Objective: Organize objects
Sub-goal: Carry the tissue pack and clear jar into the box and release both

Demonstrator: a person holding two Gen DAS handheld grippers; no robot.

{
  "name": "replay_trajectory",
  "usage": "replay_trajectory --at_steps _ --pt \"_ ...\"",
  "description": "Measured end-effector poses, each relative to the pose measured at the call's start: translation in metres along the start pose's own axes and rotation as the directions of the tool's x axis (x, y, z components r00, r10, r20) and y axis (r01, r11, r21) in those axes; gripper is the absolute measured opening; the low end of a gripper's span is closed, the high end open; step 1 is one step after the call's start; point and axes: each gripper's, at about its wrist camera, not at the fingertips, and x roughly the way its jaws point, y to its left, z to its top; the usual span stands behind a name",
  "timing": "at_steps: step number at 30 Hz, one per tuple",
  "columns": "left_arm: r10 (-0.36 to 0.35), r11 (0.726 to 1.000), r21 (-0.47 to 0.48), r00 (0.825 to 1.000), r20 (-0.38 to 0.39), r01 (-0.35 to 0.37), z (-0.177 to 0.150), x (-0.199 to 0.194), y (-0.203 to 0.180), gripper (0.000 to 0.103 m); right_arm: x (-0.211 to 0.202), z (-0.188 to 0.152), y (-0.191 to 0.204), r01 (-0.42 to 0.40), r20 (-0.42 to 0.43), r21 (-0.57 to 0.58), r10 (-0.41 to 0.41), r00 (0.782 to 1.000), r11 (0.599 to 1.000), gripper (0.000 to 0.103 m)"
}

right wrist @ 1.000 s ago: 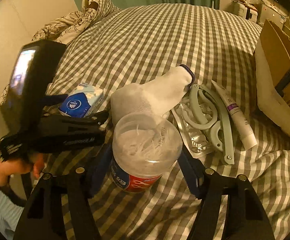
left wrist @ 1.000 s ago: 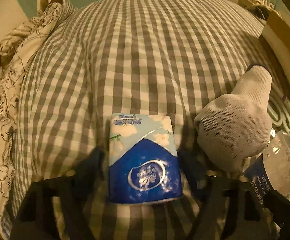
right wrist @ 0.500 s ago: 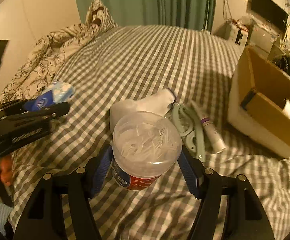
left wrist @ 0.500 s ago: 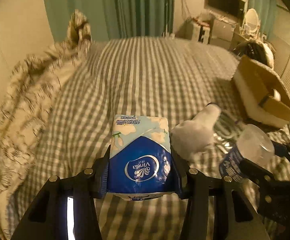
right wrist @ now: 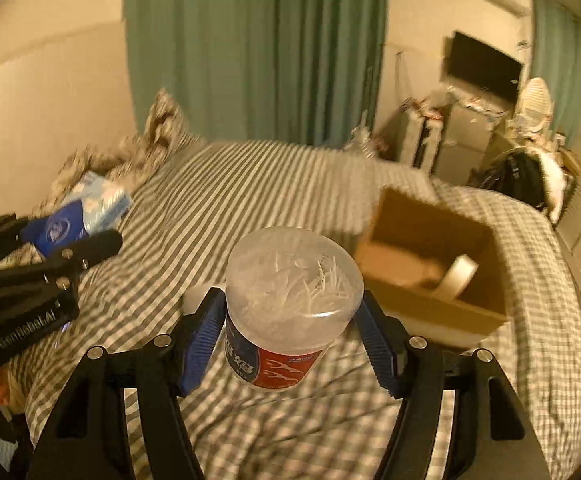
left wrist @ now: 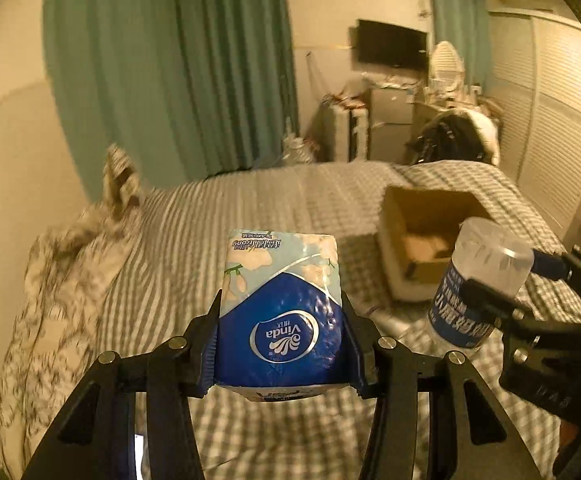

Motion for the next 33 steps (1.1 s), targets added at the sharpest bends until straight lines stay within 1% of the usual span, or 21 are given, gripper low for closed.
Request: replay_trajectory --at_steps 5,9,14,18,23,26,28,30,32,33 --pt "-0.059 0.997 0.05 0.997 0.04 0.057 0.034 0.003 -0.051 0.05 -0.025 0.016 -0.047 0.077 0.066 0.035 -0.079 0.995 0.996 0.065" --pt "-0.102 0.99 0.1 0.993 0.05 0.097 0.056 0.016 -0.095 0.05 -0.028 0.029 -0.094 0.135 0.086 0.075 -0.142 0.986 0.988 0.065" --pt "-0.156 0.979 0.138 0.987 0.03 0.15 0.078 0.048 -0.138 0.05 -0.012 0.04 -0.142 0.173 0.072 0.12 -0.182 0.981 0.978 0.065" --pt "-0.195 0.969 0.154 0.981 -0.014 0.195 0.086 0.089 -0.165 0.05 0.017 0.039 -0.174 0.194 0.036 0.14 -0.201 0.979 0.971 0.065" --pt "-0.215 0.953 0.199 0.973 -0.078 0.227 0.081 0.138 -0.19 0.051 0.057 0.024 -0.206 0.211 -0.036 0.161 -0.208 0.977 0.964 0.065" --pt "-0.225 0.951 0.187 0.967 -0.119 0.245 0.078 0.168 -0.195 0.051 0.082 0.017 -0.22 0.201 -0.075 0.188 -0.19 0.979 0.961 0.065" --pt "-0.239 0.95 0.172 0.961 -0.138 0.261 0.077 0.181 -0.195 0.051 0.093 0.016 -0.225 0.196 -0.085 0.202 -0.183 0.98 0.96 0.065" --pt "-0.242 0.95 0.165 0.959 -0.144 0.265 0.076 0.191 -0.196 0.051 0.101 0.015 -0.228 0.193 -0.089 0.213 -0.178 0.98 0.958 0.065" --pt "-0.242 0.951 0.161 0.959 -0.148 0.264 0.077 0.2 -0.196 0.053 0.108 0.016 -0.23 0.188 -0.092 0.218 -0.172 0.981 0.958 0.065" --pt "-0.241 0.951 0.16 0.958 -0.155 0.265 0.078 0.203 -0.196 0.057 0.112 0.016 -0.23 0.184 -0.092 0.216 -0.168 0.981 0.959 0.065"
